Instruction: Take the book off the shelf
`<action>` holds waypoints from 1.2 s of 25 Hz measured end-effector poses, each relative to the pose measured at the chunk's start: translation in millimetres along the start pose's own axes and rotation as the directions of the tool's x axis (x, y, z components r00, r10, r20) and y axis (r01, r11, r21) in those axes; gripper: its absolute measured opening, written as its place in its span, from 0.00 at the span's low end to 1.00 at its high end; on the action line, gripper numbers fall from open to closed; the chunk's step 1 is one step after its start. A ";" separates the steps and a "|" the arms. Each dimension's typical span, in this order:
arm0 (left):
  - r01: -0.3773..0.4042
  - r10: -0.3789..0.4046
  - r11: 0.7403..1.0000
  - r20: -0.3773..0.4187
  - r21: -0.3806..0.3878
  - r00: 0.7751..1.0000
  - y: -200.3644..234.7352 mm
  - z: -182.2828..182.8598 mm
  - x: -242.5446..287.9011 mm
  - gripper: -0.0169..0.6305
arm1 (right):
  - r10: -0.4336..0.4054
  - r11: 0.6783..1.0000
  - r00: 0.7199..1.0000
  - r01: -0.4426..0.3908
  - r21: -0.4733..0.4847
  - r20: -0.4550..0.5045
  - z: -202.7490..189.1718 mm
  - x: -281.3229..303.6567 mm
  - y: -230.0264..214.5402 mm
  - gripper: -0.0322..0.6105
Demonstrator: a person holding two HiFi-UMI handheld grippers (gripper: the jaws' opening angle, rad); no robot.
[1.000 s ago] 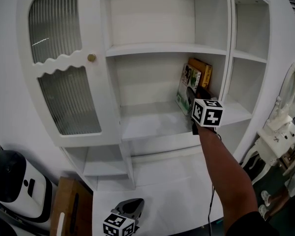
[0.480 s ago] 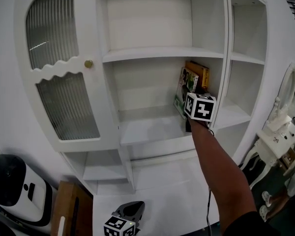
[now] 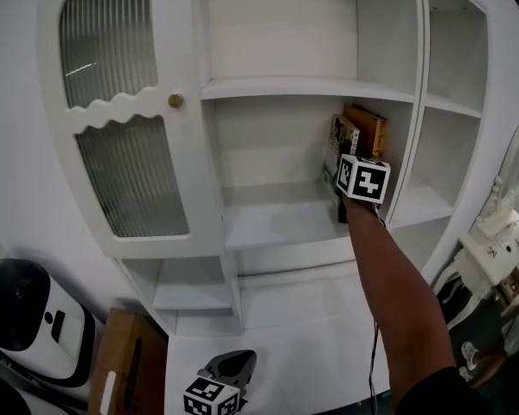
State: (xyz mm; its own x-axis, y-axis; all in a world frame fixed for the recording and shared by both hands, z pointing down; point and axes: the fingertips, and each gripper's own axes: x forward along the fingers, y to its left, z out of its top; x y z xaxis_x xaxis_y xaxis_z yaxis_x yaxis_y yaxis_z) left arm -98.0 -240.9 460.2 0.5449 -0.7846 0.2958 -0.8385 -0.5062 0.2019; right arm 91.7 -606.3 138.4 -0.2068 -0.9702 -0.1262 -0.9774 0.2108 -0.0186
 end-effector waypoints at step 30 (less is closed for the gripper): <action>0.061 -0.061 0.996 0.000 0.065 0.998 -33.9 -3.8 -10.7 0.04 | 0.299 0.948 0.947 -0.309 0.078 0.115 42.4 -121.9 37.2 0.17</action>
State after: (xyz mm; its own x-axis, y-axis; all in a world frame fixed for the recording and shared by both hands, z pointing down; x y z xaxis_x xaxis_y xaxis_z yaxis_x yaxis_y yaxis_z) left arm -75.4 -213.9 453.7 0.5948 -0.7523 0.2833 -0.8027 -0.5749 0.1586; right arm 82.4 -475.1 111.0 -0.4831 -0.8422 -0.2393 -0.8590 0.5088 -0.0565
